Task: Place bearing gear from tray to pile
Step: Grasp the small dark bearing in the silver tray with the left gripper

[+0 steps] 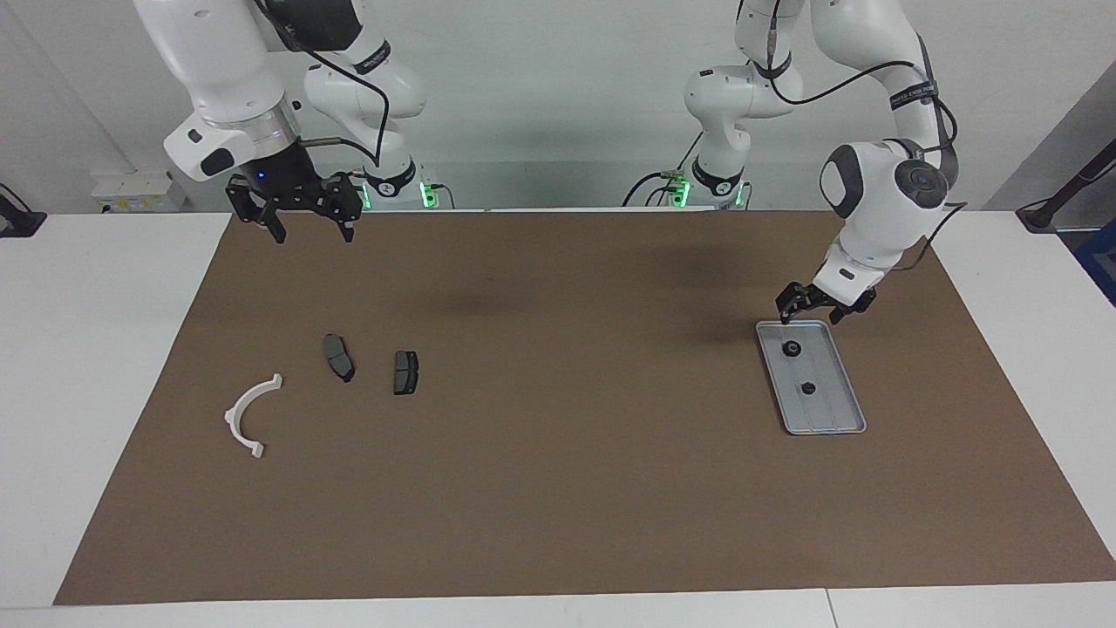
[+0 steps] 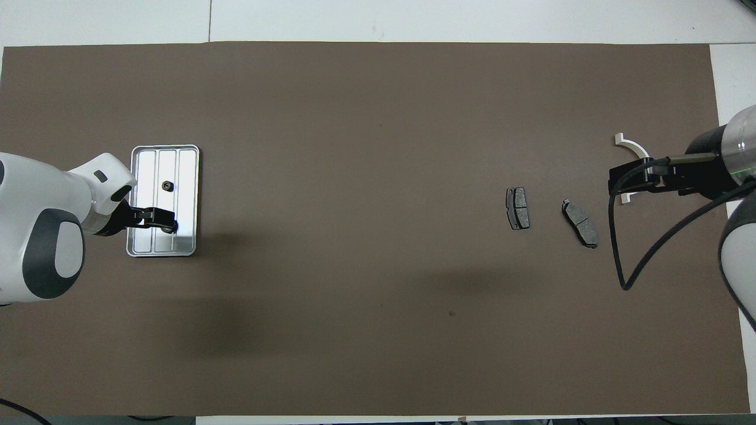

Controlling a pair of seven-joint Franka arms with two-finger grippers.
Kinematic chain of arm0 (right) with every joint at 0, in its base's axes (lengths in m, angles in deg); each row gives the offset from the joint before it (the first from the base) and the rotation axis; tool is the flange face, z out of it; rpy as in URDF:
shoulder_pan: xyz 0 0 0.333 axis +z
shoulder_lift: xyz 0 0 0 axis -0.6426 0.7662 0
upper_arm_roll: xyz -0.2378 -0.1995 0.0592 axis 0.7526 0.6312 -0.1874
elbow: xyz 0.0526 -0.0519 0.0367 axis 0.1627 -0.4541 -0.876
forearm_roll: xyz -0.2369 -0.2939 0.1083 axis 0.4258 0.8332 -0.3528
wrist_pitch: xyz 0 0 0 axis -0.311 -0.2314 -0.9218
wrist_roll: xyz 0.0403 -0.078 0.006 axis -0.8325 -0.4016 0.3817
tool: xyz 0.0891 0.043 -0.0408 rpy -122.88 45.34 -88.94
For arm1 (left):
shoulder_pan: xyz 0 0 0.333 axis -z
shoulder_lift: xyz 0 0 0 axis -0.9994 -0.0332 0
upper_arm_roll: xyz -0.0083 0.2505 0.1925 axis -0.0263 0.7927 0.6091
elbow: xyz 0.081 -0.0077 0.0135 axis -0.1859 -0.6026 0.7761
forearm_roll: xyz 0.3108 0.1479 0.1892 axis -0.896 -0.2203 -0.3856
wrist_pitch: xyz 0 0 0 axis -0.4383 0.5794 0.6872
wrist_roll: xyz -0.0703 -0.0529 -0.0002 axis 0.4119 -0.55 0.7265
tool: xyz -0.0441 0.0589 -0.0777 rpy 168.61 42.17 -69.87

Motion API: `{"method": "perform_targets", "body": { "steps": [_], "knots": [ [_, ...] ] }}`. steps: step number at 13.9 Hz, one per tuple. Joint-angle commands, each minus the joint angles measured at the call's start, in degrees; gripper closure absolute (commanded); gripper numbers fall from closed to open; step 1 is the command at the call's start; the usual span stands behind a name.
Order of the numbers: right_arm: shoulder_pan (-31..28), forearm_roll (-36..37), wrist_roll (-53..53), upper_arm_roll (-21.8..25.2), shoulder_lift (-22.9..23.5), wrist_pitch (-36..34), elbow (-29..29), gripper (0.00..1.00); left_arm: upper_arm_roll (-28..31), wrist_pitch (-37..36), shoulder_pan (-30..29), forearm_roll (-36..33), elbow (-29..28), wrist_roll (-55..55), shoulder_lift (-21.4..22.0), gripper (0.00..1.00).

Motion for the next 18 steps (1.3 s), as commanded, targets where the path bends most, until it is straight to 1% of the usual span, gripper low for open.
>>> {"method": "perform_targets", "body": {
  "steps": [1, 3, 6, 8, 9, 10, 11, 13, 15, 16, 17, 18],
  "knots": [
    [-1.2, -0.4, -0.3, -0.5, -0.7, -0.1, -0.2, 0.0, -0.2, 6.0, -0.8, 0.5, -2.2, -1.5, -2.7, 0.02],
    [-0.9, -0.4, -0.4, -0.5, -0.8, -0.1, -0.2, 0.0, -0.2, 8.4, -0.8, 0.5, -2.4, -1.5, -4.8, 0.02],
    [-0.9, -0.4, -0.4, -0.5, -0.8, -0.1, -0.2, 0.0, -0.2, 10.4, -1.2, 0.5, -2.3, -1.7, -6.6, 0.02],
    [-1.2, -0.5, -0.4, -0.5, -0.8, 0.6, -0.2, 0.0, -0.2, 11.2, -1.2, 0.5, -2.3, -1.7, -7.1, 0.02],
    [-1.2, -0.5, -0.3, -0.5, -0.8, 0.9, -0.2, 0.0, -0.2, 11.2, -1.2, 0.5, -2.3, -1.7, -7.1, 0.05],
    [-1.3, -0.5, -0.4, -0.5, -0.8, 1.0, -0.2, 0.0, -0.2, 11.2, -1.2, 0.5, -2.3, -1.5, -7.1, 0.21],
    [-1.4, -0.5, -0.3, -0.5, -0.9, 1.0, -0.4, 0.0, -0.2, 11.2, -1.2, 0.5, -2.3, -1.2, -7.2, 0.48],
    [-1.6, -0.5, -0.3, -0.4, -0.9, 0.9, -0.3, 0.0, -0.2, 11.1, -1.2, 0.6, -2.3, -1.0, -7.1, 0.99],
    [-1.5, -0.5, -0.2, -0.4, -0.9, 0.9, -0.5, 0.0, -0.2, 10.8, -1.2, 0.6, -2.1, 0.7, -7.1, 1.0],
    [-1.6, -0.5, -0.2, -0.4, -1.1, 0.8, -0.5, 0.0, -0.2, 9.3, -1.2, 0.6, -0.7, 0.7, -7.3, 1.0],
    [-1.6, -0.5, -0.2, -0.4, -1.2, 0.8, -0.8, 0.0, -0.2, 5.4, -1.2, 0.6, 2.7, 0.7, -7.3, 1.0],
    [-1.8, -0.5, -0.2, -0.4, -1.6, 0.5, -1.2, 0.0, -0.2, -0.7, -0.9, 0.8, 7.8, 0.9, -7.4, 1.0]
  ]
}}
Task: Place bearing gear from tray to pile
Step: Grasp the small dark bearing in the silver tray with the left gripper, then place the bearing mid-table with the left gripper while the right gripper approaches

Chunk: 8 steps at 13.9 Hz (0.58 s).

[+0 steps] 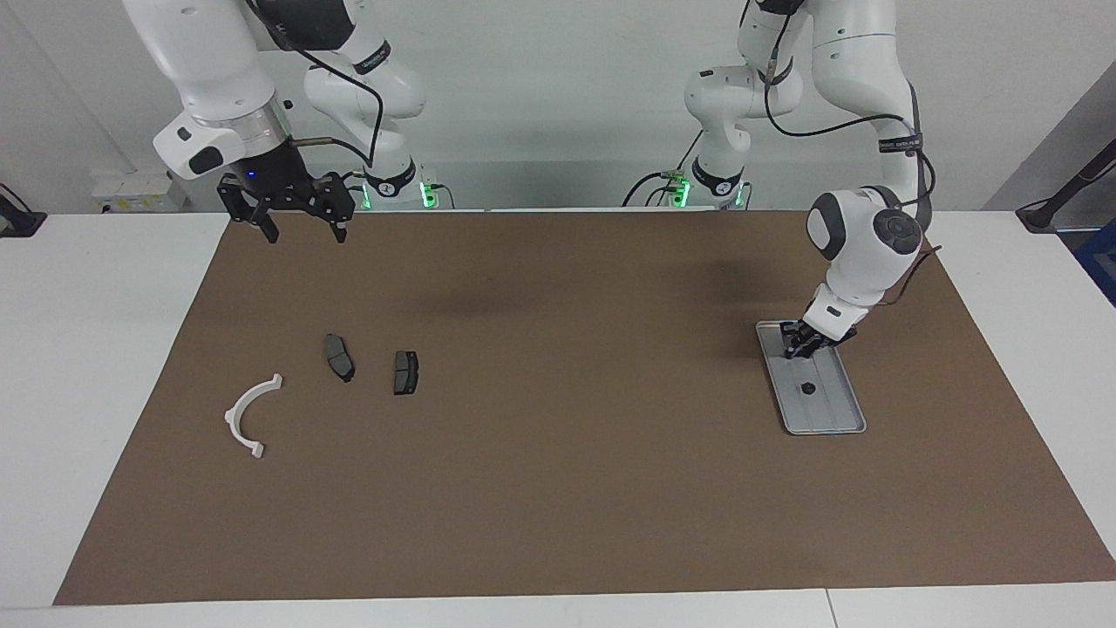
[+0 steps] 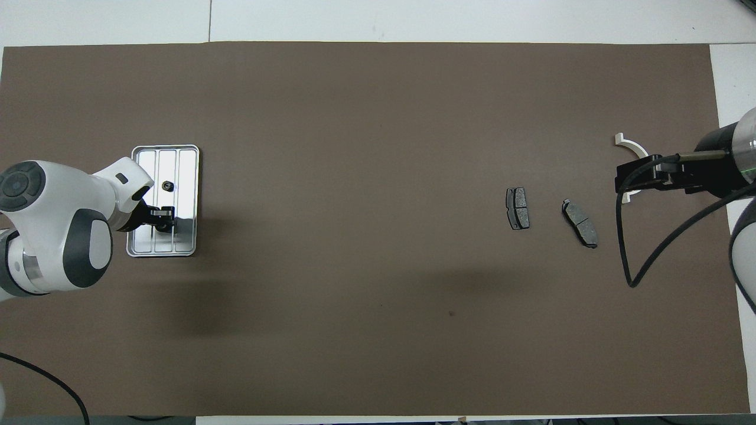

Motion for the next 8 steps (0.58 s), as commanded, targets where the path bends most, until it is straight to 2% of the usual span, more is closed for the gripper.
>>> {"method": "perform_targets", "body": {
  "steps": [1, 2, 4, 6, 8],
  "knots": [
    [-1.2, -0.5, -0.3, -0.5, -1.5, 0.4, -1.3, 0.0, -0.2, -15.4, 1.0, 1.2, 14.0, 2.2, -0.6, 1.0],
    [-1.3, -0.5, -0.3, -0.5, -1.4, 0.5, -1.2, 0.0, -0.3, -21.3, 4.4, 1.2, 20.1, 8.5, -2.0, 1.0],
    [-1.0, -0.5, -0.5, -0.5, -1.4, 0.6, -1.3, 0.0, 0.0, -24.9, 14.9, 0.5, 26.7, 22.3, -4.2, 1.0],
    [-1.3, -0.5, -0.2, -0.5, -1.4, 0.6, -1.3, 0.0, 0.0, -22.6, 25.1, -0.1, 26.9, 36.2, -4.4, 1.0],
    [-1.3, -0.5, -0.3, -0.5, -1.4, 0.6, -1.3, 0.0, 0.0, -18.5, 31.9, -0.2, 26.4, 46.1, -6.0, 1.0]
  ]
}}
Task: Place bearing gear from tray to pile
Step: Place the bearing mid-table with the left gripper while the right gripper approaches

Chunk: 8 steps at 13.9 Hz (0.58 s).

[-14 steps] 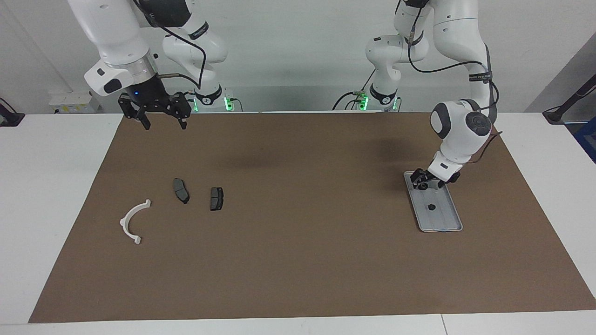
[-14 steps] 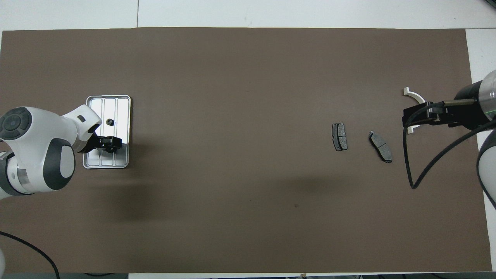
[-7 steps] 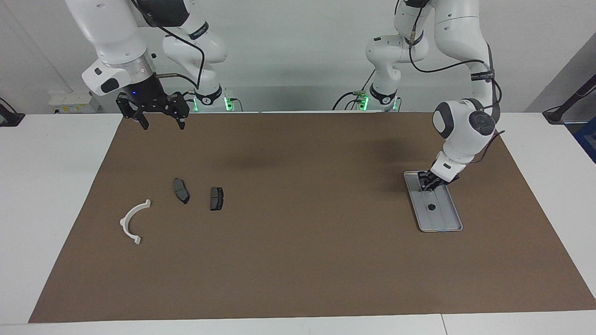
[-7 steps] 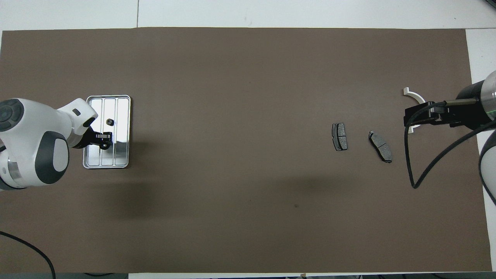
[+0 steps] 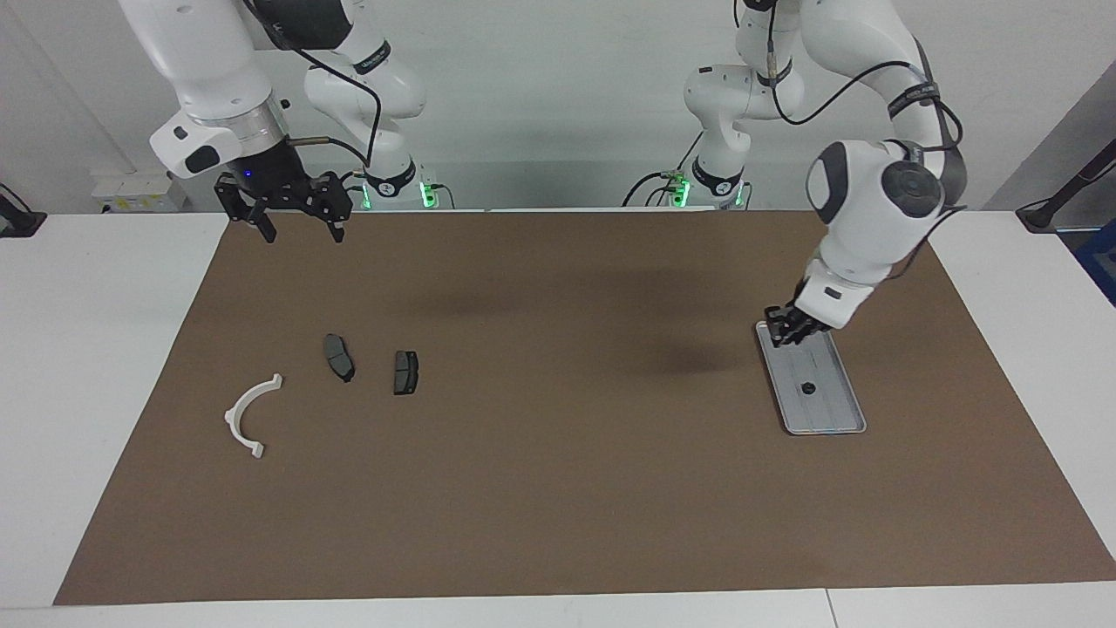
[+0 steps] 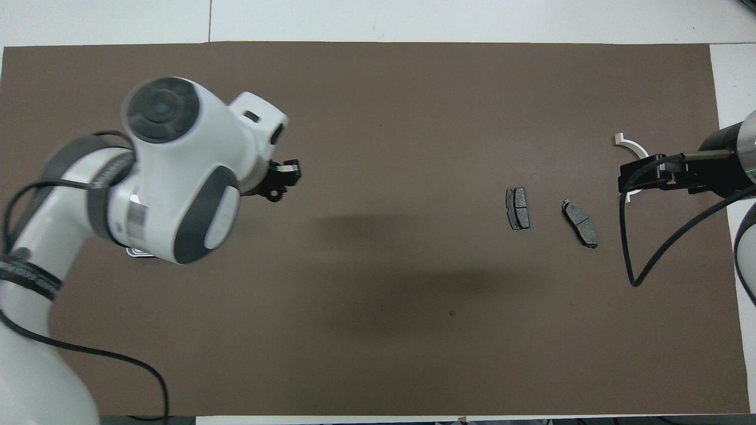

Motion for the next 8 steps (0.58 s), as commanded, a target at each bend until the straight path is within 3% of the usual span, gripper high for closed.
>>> {"method": "perform_targets", "body": {
  "steps": [1, 5, 8],
  "knots": [
    [-0.9, -0.5, -0.3, -0.5, -1.3, 0.6, -1.3, 0.0, 1.4, 4.4, 7.1, -0.8, 1.2, 10.8, -5.3, 1.0],
    [-0.9, -0.6, -0.4, -0.5, -1.4, 0.6, -1.6, 0.0, 1.4, 14.3, 10.4, -5.0, -1.7, 18.3, -11.3, 1.0],
    [0.0, -0.6, -1.0, -0.5, -1.5, 4.2, -5.3, 0.0, 1.4, 18.5, 10.5, -5.0, -4.9, 19.1, -11.4, 1.0]
  ]
}}
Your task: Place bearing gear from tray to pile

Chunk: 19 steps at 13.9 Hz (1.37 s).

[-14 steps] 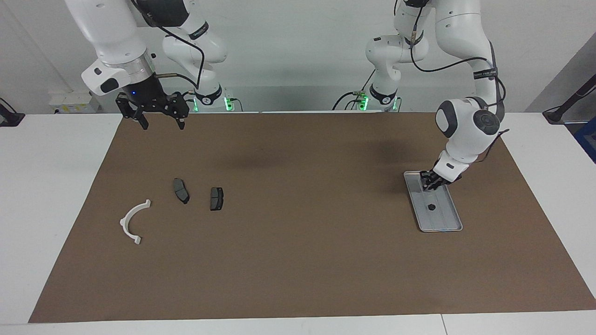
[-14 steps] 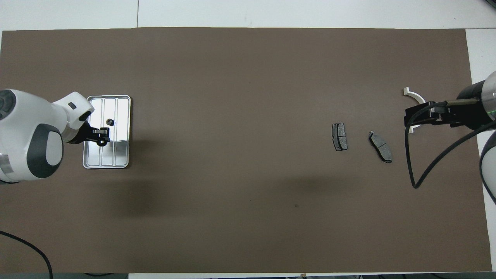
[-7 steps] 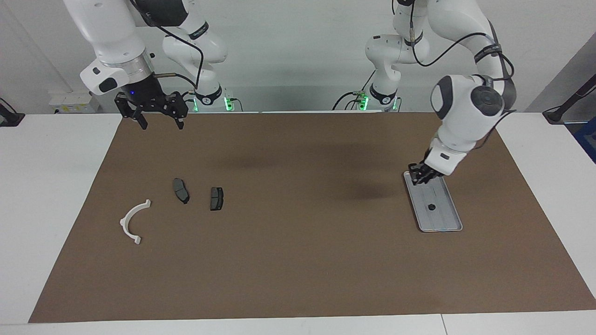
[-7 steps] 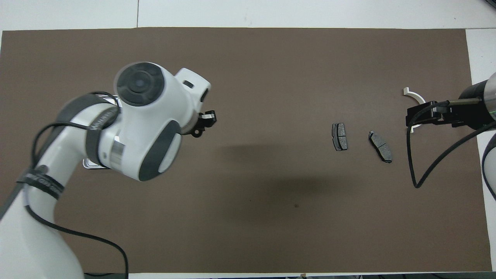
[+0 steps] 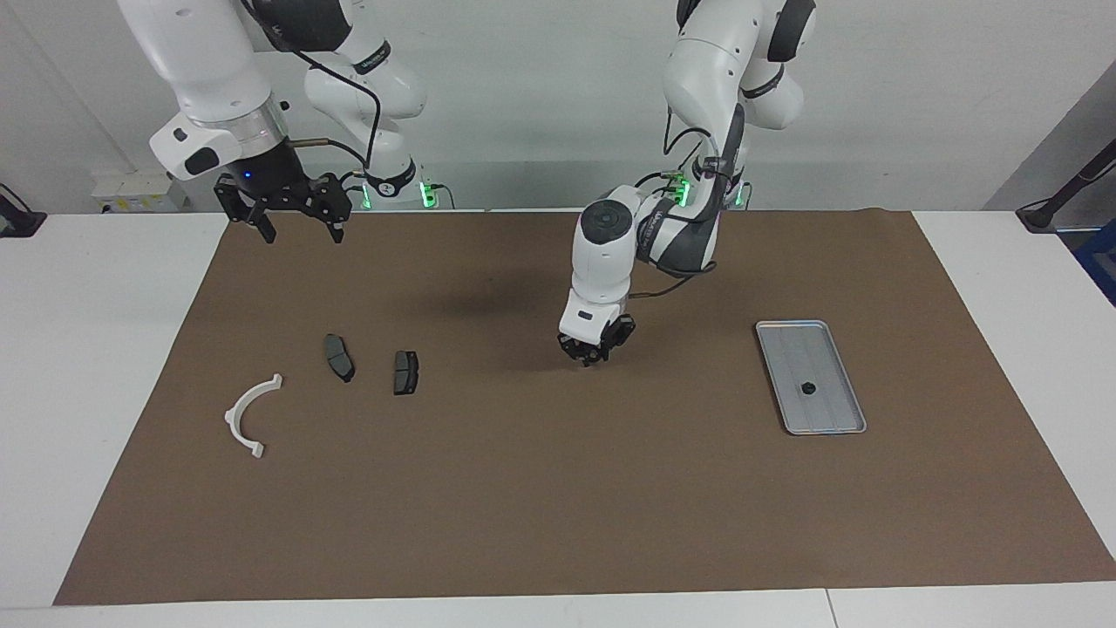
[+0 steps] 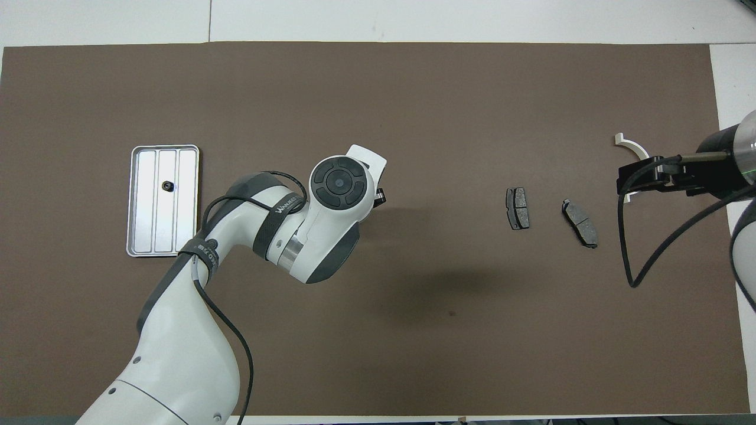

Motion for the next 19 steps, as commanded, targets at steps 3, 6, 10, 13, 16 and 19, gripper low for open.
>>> {"method": "perform_targets", "body": {
  "steps": [3, 6, 10, 13, 16, 19],
  "knots": [
    [0.3, -0.4, -1.1, -0.6, -1.0, 12.7, -10.7, 0.0, 0.8, 5.8, 1.2, -1.2, -5.2, 3.5, 1.7, 1.0],
    [2.1, -0.4, -5.0, -0.6, 2.3, 19.5, -13.5, 0.0, 0.9, 6.3, 1.2, -1.3, -5.7, 3.4, 1.7, 1.0],
    [5.9, -0.4, -12.8, -0.6, 9.2, 27.1, -13.6, 0.0, 1.2, 1.6, -0.7, -1.4, -3.2, 1.8, 3.1, 0.0],
    [9.8, -0.4, -20.5, -0.5, 13.4, 32.5, -13.6, 0.0, 0.9, -6.9, -7.9, -0.7, -2.3, -10.4, 12.1, 0.0],
    [16.3, 0.6, -31.6, -0.5, 17.4, 36.9, -12.8, 0.0, 0.9, -11.8, -18.0, 0.9, -1.2, -25.4, 15.6, 0.0],
    [22.7, 6.7, -41.5, -0.4, 20.8, 37.0, -9.3, 0.0, 0.9, -15.7, -27.4, 1.7, 0.0, -39.4, 15.7, 0.0]
  ]
}}
